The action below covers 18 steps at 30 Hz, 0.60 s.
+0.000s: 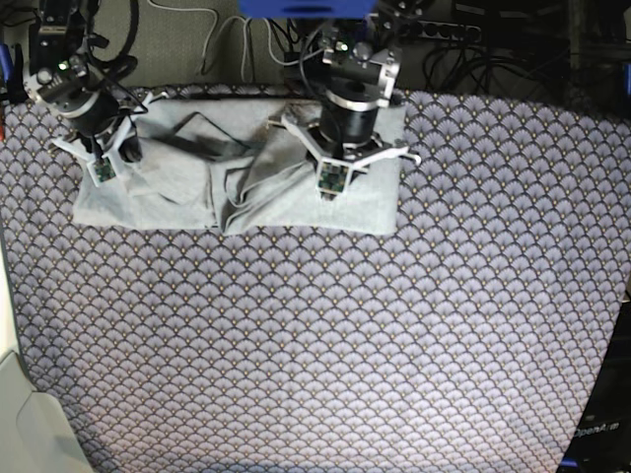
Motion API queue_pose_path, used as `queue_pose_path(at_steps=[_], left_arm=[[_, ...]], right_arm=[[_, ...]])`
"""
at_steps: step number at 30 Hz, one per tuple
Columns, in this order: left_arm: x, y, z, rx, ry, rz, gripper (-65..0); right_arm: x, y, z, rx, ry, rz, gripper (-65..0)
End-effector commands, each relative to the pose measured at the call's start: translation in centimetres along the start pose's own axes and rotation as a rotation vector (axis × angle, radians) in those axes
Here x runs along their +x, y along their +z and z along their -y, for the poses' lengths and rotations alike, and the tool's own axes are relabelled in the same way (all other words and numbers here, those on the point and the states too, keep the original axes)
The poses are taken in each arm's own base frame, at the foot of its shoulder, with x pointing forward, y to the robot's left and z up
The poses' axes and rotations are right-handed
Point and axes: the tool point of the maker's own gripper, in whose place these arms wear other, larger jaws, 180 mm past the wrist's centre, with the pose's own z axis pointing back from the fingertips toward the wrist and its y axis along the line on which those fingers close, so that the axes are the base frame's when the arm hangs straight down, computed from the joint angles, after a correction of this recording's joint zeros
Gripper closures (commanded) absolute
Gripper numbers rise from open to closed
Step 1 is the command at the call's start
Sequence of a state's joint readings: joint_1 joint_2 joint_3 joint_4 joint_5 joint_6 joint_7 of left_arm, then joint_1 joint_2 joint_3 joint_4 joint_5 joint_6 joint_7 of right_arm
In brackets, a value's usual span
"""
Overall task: Fold the T-shirt properly
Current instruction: 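Lay the strip's end down over the middle with the left gripper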
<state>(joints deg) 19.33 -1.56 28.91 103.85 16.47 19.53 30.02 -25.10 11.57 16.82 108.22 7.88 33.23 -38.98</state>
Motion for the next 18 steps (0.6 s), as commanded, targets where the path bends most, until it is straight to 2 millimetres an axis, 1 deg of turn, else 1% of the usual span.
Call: queue_pose_path(at_steps=[1,6,10,12,13,14,15,16,18], left_arm=[[0.8,0.1,0.0,0.008,0.004,0.035,-0.4],[-2.1,-0.6,0.5,0.002,-0.03,-0.041,-0.4],[-2.9,-0.8,1.1,-0.005,-0.025,-0.065,-0.4],[-3.1,-0.8,2.1,-0.028,-0.026,-0.073,-0.4],[-3.0,-0.6,3.3,-0.058,-0.033,-0.067,-0.4],[-2.6,-0.1,4.8,-0.102,-0.046,-0.053,-0.4],[-2.4,0.2,5.8,-0.139,-0.057,-0.045,-0.4],[-1.9,0.1,5.9,-0.155,-0.059,-0.03,-0.4],[-1.4,0.4,6.3,-0.193,-0.037,-0.022,-0.4]], right_arm=[[0.9,0.3,0.4,-0.008,0.01,0.035,0.0],[0.9,0.4,0.6,-0.014,0.008,0.035,0.0],[0.8,0.4,0.7,-0.014,0.009,0.033,0.0],[0.7,0.4,0.6,-0.013,0.009,0.03,0.0],[0.7,0.4,0.6,-0.013,0.009,0.03,0.0],[0.7,0.4,0.6,-0.013,0.009,0.03,0.0],[0.7,0.4,0.6,-0.013,0.009,0.03,0.0],[0.7,0.4,0.6,-0.013,0.009,0.03,0.0],[0.7,0.4,0.6,-0.013,0.009,0.03,0.0]])
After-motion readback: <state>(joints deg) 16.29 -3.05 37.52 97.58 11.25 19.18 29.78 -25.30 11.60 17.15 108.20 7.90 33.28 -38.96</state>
